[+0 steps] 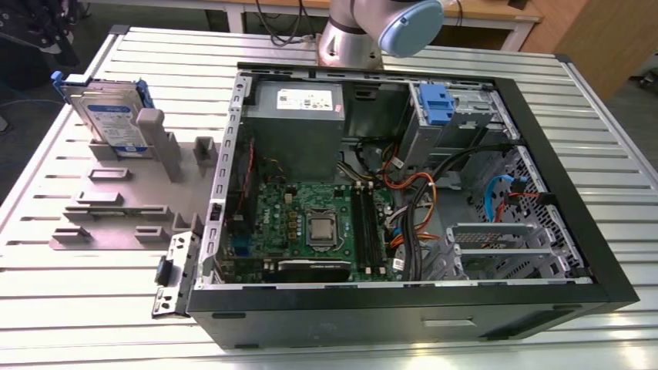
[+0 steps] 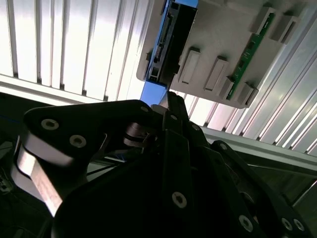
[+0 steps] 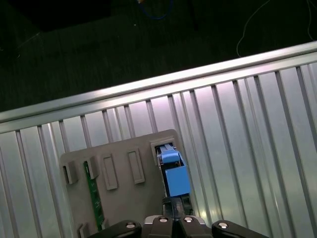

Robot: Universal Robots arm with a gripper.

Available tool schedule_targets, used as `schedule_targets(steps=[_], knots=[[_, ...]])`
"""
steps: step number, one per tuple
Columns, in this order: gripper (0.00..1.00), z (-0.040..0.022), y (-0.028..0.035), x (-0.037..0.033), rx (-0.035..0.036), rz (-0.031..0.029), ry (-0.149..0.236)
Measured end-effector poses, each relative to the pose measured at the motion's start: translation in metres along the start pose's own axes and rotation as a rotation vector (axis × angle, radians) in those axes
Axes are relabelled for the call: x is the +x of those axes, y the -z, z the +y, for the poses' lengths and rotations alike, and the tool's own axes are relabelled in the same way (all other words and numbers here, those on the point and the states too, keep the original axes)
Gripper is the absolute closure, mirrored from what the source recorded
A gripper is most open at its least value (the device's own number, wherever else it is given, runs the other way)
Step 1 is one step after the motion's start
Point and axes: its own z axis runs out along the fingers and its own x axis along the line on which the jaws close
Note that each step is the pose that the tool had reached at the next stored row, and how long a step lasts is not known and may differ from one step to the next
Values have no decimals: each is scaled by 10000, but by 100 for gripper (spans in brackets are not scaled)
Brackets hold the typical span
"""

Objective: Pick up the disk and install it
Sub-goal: 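Pick up the disk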

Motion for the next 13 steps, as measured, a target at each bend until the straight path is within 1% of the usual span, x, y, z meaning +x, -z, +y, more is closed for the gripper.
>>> schedule_targets(steps=[1, 2, 4, 7, 8, 10, 11, 12, 13], knots=[[89, 8, -1, 1, -1, 1, 34], [89, 43, -11, 7, -2, 1, 79], [89, 52, -25, 2, -1, 0, 97], [71, 65, -66, -20, -3, 1, 133], [71, 72, -83, -28, -1, 0, 155], [59, 85, -111, -33, -1, 0, 253], [59, 89, -126, -33, -1, 1, 321], [53, 94, -142, -33, -1, 1, 385], [53, 104, -161, -32, 2, 1, 439]])
